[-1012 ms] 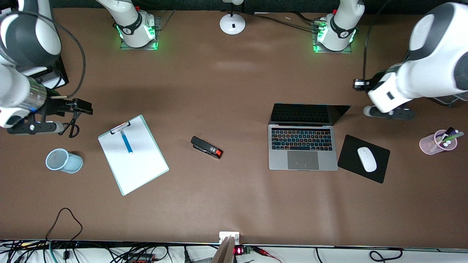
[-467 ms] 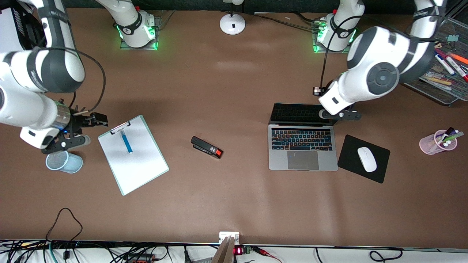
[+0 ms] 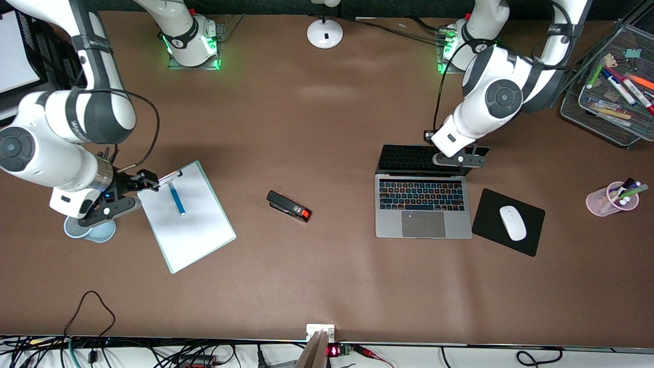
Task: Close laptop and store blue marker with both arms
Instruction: 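Move the left gripper to the laptop lid while the right gripper reaches the marker, then grasp the blue marker with the right gripper while the left gripper presses the lid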
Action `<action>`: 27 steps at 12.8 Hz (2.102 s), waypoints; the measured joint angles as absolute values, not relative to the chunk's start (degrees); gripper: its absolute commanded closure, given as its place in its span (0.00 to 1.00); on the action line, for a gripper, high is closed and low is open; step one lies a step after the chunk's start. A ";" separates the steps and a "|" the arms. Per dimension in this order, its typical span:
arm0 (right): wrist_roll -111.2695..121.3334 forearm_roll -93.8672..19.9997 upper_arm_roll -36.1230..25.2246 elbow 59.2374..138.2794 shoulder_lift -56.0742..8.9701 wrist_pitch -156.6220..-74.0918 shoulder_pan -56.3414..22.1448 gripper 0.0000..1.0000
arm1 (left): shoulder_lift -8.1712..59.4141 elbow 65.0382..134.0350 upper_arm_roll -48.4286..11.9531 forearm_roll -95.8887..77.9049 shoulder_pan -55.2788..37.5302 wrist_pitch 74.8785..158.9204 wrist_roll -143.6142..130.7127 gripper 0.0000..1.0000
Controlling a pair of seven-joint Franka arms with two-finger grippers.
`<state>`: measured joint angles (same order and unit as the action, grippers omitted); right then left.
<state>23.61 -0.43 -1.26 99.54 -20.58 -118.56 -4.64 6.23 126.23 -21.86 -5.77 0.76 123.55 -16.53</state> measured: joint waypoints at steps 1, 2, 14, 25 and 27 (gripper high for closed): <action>25.00 -0.43 -1.26 101.57 -20.61 -121.86 -4.64 0.23 | 6.44 126.48 -21.86 -4.96 0.78 125.38 -16.50 1.00; 25.66 -0.43 -1.25 103.55 -20.64 -124.63 -4.64 0.25 | 6.49 126.47 -21.86 -3.44 0.80 127.02 -16.50 1.00; 35.06 -0.42 -0.39 108.41 -28.75 -138.11 -4.97 0.40 | 14.45 122.75 -21.66 1.57 1.62 145.57 -16.43 1.00; 35.84 -0.42 -0.09 108.11 -31.40 -140.53 -4.99 0.49 | 26.81 112.78 -19.32 6.68 1.83 148.55 -16.42 1.00; 35.85 -0.42 -0.08 107.77 -32.07 -140.73 -4.99 0.50 | 28.42 112.15 -19.28 6.69 1.83 149.84 -16.41 1.00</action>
<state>35.85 -0.42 -0.08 107.77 -32.07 -140.73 -4.99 28.42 112.15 -19.28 6.69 1.83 149.84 -16.41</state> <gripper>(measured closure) 0.489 0.991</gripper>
